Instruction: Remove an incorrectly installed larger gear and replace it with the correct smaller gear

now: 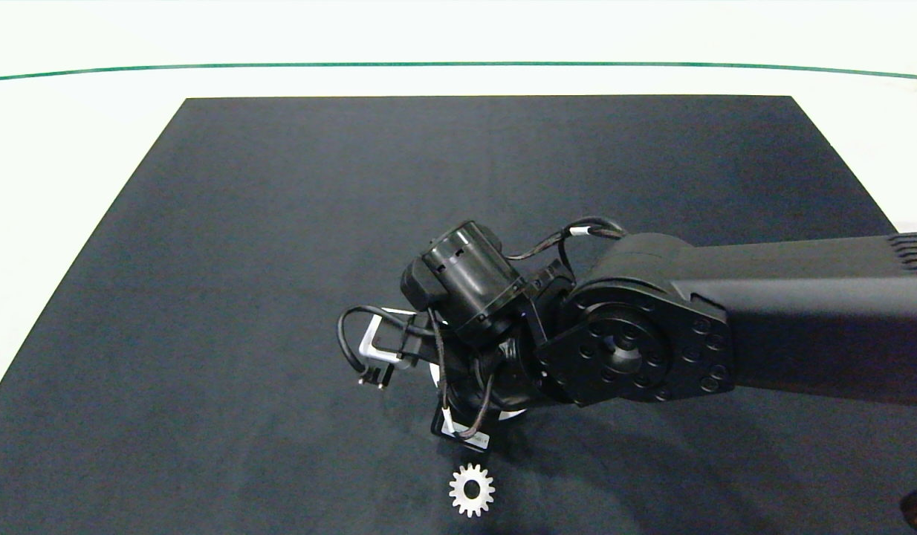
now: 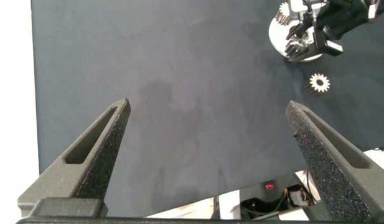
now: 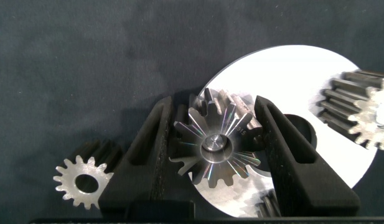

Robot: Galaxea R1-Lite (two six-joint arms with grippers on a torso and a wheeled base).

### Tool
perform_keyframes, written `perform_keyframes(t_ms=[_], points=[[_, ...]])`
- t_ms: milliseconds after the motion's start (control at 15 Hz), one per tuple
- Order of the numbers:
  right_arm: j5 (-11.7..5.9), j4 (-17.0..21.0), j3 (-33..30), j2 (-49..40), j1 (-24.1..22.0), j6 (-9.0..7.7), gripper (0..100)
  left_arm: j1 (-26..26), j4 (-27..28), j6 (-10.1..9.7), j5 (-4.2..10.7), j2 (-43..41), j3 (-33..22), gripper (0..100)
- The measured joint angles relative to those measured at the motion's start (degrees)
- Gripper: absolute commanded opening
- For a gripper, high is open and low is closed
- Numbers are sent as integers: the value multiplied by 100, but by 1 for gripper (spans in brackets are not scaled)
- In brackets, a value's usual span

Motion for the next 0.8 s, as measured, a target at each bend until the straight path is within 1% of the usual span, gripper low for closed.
perform_keyframes(t_ms=[200, 333, 800], points=[[2, 13, 0, -57, 11, 0, 34, 1, 0, -2, 0, 9, 6, 100], [2, 152, -39, -105, 33, 0, 34, 6, -2, -2, 9, 13, 9, 100], [2, 256, -157, -479, 141, 9, 34, 4, -11, -2, 27, 24, 6, 100]])
